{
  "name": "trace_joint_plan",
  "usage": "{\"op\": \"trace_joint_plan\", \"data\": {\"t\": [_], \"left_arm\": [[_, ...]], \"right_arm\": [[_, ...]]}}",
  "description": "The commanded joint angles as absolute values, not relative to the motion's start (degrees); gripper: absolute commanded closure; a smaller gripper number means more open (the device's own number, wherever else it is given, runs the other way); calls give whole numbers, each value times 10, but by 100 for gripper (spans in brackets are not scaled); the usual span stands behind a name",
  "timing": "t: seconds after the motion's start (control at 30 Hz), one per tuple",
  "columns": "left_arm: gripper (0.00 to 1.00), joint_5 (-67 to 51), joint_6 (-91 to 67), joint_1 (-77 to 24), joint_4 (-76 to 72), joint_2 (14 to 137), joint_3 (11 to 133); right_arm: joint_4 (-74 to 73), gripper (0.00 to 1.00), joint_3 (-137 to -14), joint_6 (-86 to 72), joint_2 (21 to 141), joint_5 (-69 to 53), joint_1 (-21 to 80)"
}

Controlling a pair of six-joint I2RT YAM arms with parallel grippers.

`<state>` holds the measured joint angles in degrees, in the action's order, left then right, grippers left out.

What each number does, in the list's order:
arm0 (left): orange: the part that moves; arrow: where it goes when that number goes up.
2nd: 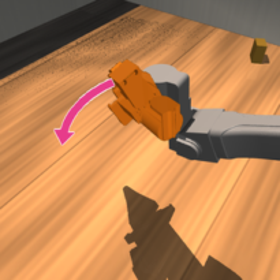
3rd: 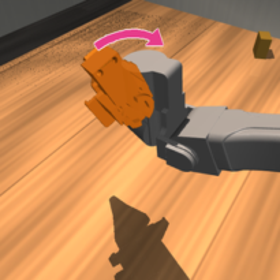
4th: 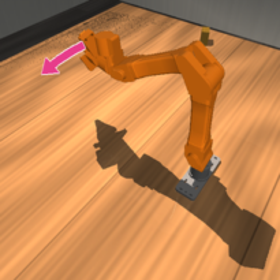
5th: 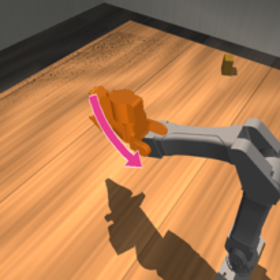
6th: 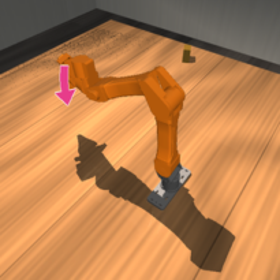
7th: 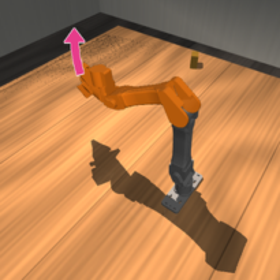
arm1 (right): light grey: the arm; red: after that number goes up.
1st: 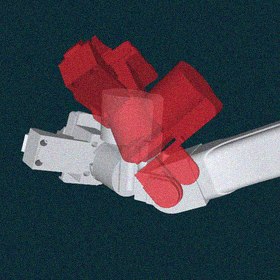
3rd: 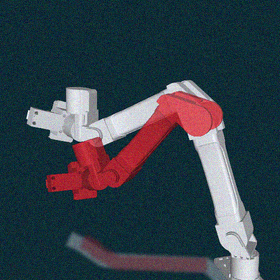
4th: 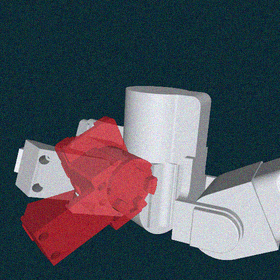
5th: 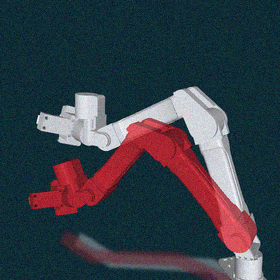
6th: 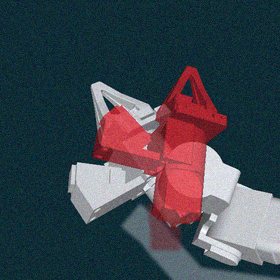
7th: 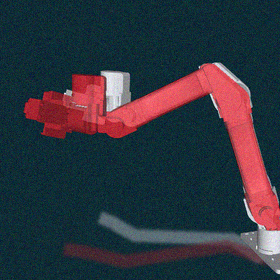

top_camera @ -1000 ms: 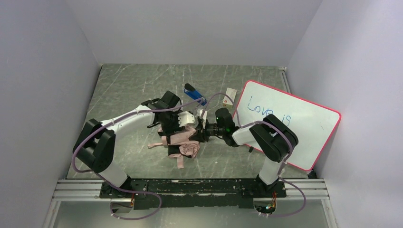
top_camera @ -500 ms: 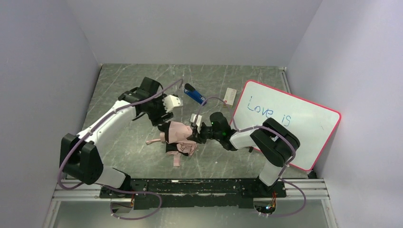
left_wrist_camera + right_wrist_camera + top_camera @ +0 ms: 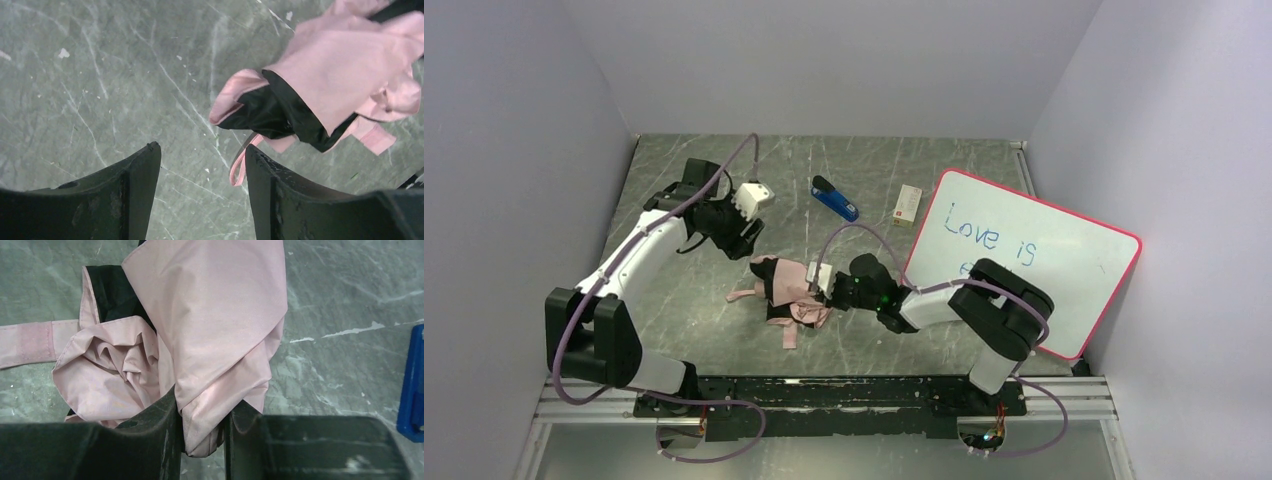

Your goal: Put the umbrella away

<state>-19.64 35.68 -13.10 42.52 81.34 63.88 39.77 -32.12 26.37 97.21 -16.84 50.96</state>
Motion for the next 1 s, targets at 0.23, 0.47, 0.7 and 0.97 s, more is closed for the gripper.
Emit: {"op": "trace_joint_plan", "data": {"t": [0.23,0.47,0.7,0.97], "left_arm": [[35,-244,236,-95,432,871,701],[35,-212,220,-94,473,906,714],[35,-230,189,-86,517,929,726],[34,-325,155,-6,540,977,740]], "right_arm": [[350,88,-303,343,990,35,620],[333,88,-324,371,1021,103,671],[332,89,-325,374,1026,114,680],[326,89,-327,376,1029,115,684]]}}
